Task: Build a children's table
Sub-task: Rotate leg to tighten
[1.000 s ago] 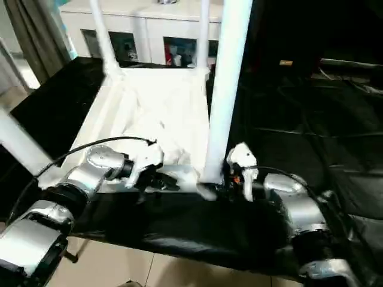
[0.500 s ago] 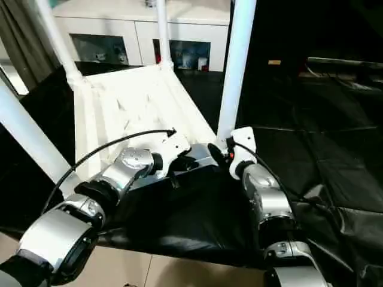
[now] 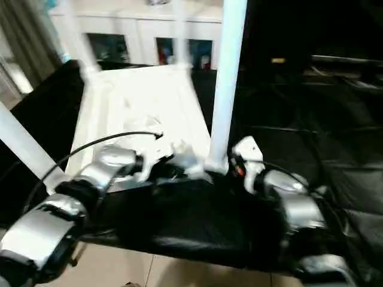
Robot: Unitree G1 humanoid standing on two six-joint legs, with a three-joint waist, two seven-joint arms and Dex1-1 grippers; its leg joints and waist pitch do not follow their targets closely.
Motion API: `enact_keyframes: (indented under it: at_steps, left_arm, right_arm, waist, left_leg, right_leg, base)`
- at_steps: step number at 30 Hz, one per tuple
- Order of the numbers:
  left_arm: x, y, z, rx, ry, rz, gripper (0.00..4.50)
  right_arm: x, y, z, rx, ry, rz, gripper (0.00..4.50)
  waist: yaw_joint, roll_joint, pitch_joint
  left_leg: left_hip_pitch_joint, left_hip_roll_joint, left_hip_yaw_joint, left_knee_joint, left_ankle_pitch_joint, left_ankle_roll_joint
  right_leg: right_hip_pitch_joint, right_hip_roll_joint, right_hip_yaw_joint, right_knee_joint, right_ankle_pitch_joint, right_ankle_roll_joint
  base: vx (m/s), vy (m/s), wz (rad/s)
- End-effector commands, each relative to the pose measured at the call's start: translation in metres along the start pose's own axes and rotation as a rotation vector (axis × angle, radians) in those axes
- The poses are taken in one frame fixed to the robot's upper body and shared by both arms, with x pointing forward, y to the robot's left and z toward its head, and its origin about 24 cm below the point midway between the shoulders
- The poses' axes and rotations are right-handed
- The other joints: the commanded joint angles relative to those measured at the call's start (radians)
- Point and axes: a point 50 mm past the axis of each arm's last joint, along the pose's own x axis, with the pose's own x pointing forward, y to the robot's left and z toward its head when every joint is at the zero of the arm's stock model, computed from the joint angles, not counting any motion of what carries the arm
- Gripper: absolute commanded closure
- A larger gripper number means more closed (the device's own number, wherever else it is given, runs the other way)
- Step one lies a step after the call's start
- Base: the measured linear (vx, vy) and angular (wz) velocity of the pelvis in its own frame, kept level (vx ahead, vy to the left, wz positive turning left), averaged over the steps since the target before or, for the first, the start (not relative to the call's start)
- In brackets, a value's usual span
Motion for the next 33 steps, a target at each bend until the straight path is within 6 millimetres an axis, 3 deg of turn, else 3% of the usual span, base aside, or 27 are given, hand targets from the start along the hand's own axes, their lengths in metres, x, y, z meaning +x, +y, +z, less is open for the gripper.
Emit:
enact_keyframes:
  at_steps: [1,7,16,19,21,22,23,25,27,30,31,32,33]
  left_arm:
    - [0.001,-0.004,0.012,0.049,-0.076,-0.077,4.50]
    - [-0.005,-0.006,0.006,0.051,-0.060,-0.111,4.50]
    - [-0.003,-0.005,0.007,0.057,-0.070,-0.078,4.50]
    - [0.000,-0.001,0.008,0.058,-0.062,-0.013,4.50]
    - [0.007,0.007,0.012,0.023,-0.054,0.130,4.50]
    - [0.008,0.009,0.013,0.016,-0.056,0.155,4.50]
    - [0.014,0.013,0.017,-0.017,-0.057,0.237,4.50]
    - [0.019,0.016,0.020,-0.029,-0.043,0.300,4.50]
    - [0.024,0.018,0.022,-0.043,-0.036,0.343,4.50]
    - [0.045,0.018,0.035,-0.075,-0.046,0.440,4.50]
    - [0.049,0.017,0.038,-0.071,-0.048,0.446,4.50]
    - [0.056,0.015,0.042,-0.063,-0.052,0.454,4.50]
    - [0.059,0.014,0.045,-0.056,-0.056,0.455,4.50]
  right_arm:
    - [0.004,0.009,0.003,-0.012,0.004,0.102,0.76]
    - [0.003,0.011,0.004,0.000,0.013,0.147,0.90]
    - [0.006,0.014,0.001,0.025,0.007,0.144,1.56]
    - [0.009,0.010,-0.004,0.047,0.017,0.052,1.69]
    - [0.017,0.001,-0.015,0.079,0.048,-0.157,1.73]
    - [0.019,0.000,-0.017,0.085,0.053,-0.190,1.74]
    - [0.025,-0.005,-0.022,0.140,0.054,-0.327,1.75]
    - [0.031,-0.008,-0.025,0.188,0.049,-0.441,1.76]
    - [0.035,-0.010,-0.027,0.221,0.050,-0.520,1.76]
    - [0.057,-0.009,-0.028,0.320,0.042,-0.680,1.76]
    - [0.063,-0.007,-0.026,0.322,0.030,-0.679,1.76]
    - [0.072,-0.003,-0.021,0.318,0.008,-0.667,1.76]
    - [0.077,-0.001,-0.017,0.305,-0.007,-0.647,1.41]
  waist:
    - [0.004,-0.016,-0.067]
    - [0.014,-0.015,-0.067]
    - [0.015,-0.016,-0.067]
    - [0.012,-0.016,-0.065]
    - [0.006,-0.017,-0.064]
    - [0.003,-0.016,-0.061]
    - [-0.007,-0.021,-0.056]
    - [-0.020,-0.019,-0.054]
    - [-0.029,-0.018,-0.056]
    - [-0.039,-0.018,-0.057]
    - [-0.043,-0.008,-0.059]
    - [-0.045,-0.012,-0.059]
    - [-0.045,-0.012,-0.060]
  left_leg:
    - [0.008,0.088,-0.038,-0.060,-0.111,0.152]
    - [0.006,0.088,-0.039,-0.061,-0.108,0.139]
    - [0.007,0.086,-0.039,-0.062,-0.109,0.124]
    - [0.007,0.086,-0.040,-0.063,-0.117,0.115]
    - [0.007,0.086,-0.039,-0.063,-0.124,0.101]
    - [0.011,0.083,-0.039,-0.065,-0.140,0.092]
    - [0.012,0.075,-0.041,-0.067,-0.175,0.061]
    - [0.014,0.075,-0.044,-0.071,-0.193,0.047]
    - [0.018,0.077,-0.046,-0.072,-0.196,0.046]
    - [0.018,0.072,-0.045,-0.071,-0.193,0.042]
    - [0.016,0.073,-0.043,-0.070,-0.183,0.048]
    - [0.012,0.074,-0.045,-0.070,-0.177,0.060]
    - [0.013,0.074,-0.044,-0.069,-0.174,0.066]
  right_leg:
    - [0.057,-0.102,0.066,-0.071,-0.161,-0.214]
    - [0.058,-0.104,0.065,-0.068,-0.144,-0.215]
    - [0.058,-0.102,0.065,-0.070,-0.169,-0.201]
    - [0.057,-0.103,0.065,-0.074,-0.189,-0.196]
    - [0.052,-0.104,0.067,-0.075,-0.209,-0.192]
    - [0.050,-0.103,0.064,-0.081,-0.236,-0.190]
    - [0.054,-0.103,0.061,-0.093,-0.340,-0.165]
    - [0.052,-0.102,0.062,-0.101,-0.388,-0.146]
    - [0.051,-0.101,0.062,-0.103,-0.386,-0.144]
    - [0.052,-0.101,0.063,-0.102,-0.370,-0.158]
    - [0.052,-0.102,0.064,-0.102,-0.333,-0.163]
    - [0.057,-0.100,0.063,-0.098,-0.297,-0.170]
    - [0.057,-0.101,0.064,-0.096,-0.281,-0.176]
  base:
    - [0.000,0.000,0.00]
    - [0.000,0.000,0.00]
    - [0.000,0.000,0.00]
    - [0.000,0.000,0.00]
    - [0.000,0.000,0.00]
    - [0.000,0.000,0.00]
    - [0.000,0.000,0.00]
    - [0.000,0.000,0.00]
    - [0.000,0.000,0.00]
    - [0.000,0.000,0.00]
    - [0.000,0.000,0.00]
    - [0.000,0.000,0.00]
    - [0.000,0.000,0.00]
